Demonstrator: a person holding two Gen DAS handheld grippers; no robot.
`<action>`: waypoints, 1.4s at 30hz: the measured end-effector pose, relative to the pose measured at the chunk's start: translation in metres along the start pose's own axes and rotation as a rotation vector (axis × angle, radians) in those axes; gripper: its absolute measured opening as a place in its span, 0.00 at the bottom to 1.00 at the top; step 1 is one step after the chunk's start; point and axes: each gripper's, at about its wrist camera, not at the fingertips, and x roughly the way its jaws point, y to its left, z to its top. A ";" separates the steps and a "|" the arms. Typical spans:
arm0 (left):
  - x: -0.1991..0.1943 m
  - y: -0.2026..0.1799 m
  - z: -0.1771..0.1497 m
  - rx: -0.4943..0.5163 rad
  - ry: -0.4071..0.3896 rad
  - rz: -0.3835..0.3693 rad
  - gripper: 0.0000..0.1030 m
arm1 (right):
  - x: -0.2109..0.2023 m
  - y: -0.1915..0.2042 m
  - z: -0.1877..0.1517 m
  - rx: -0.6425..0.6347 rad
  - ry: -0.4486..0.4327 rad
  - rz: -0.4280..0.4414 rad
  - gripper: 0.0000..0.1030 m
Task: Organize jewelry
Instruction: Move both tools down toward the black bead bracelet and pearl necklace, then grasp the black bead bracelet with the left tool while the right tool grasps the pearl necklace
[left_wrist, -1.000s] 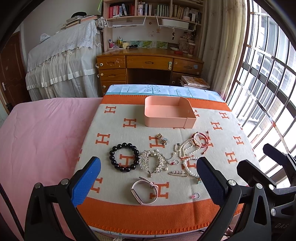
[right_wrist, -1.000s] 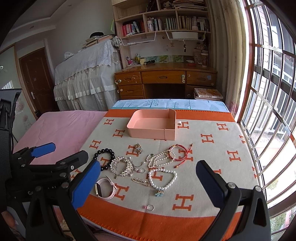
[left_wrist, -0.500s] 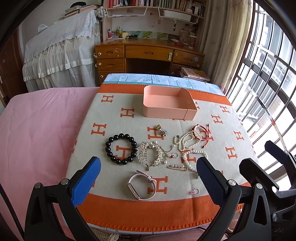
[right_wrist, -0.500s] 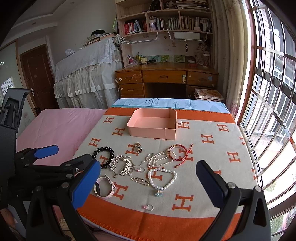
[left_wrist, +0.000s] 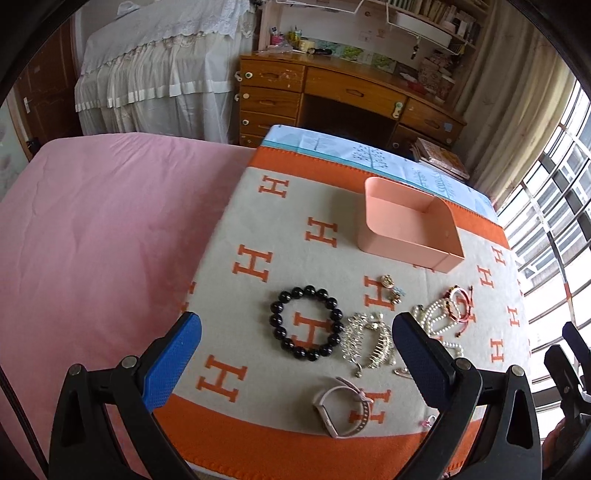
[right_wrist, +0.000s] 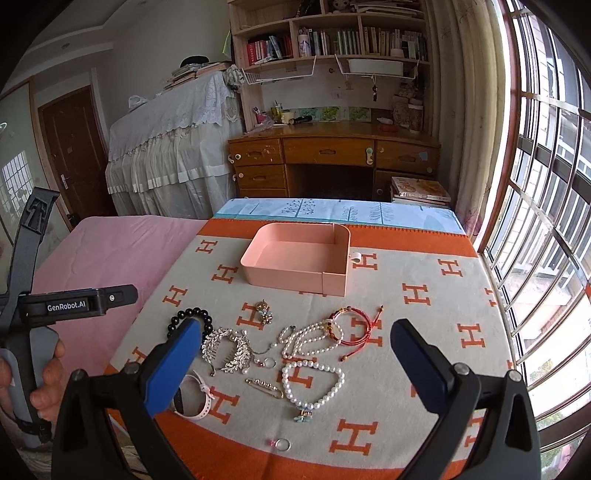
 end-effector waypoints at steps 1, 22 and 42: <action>0.004 0.004 0.003 -0.005 0.000 0.011 0.99 | 0.006 -0.001 0.004 -0.004 0.008 0.000 0.95; 0.140 0.010 -0.002 0.113 0.220 0.118 0.92 | 0.117 -0.067 0.013 0.141 0.272 -0.008 0.74; 0.178 0.005 0.001 0.088 0.328 0.080 0.79 | 0.200 -0.079 -0.008 0.194 0.527 0.141 0.34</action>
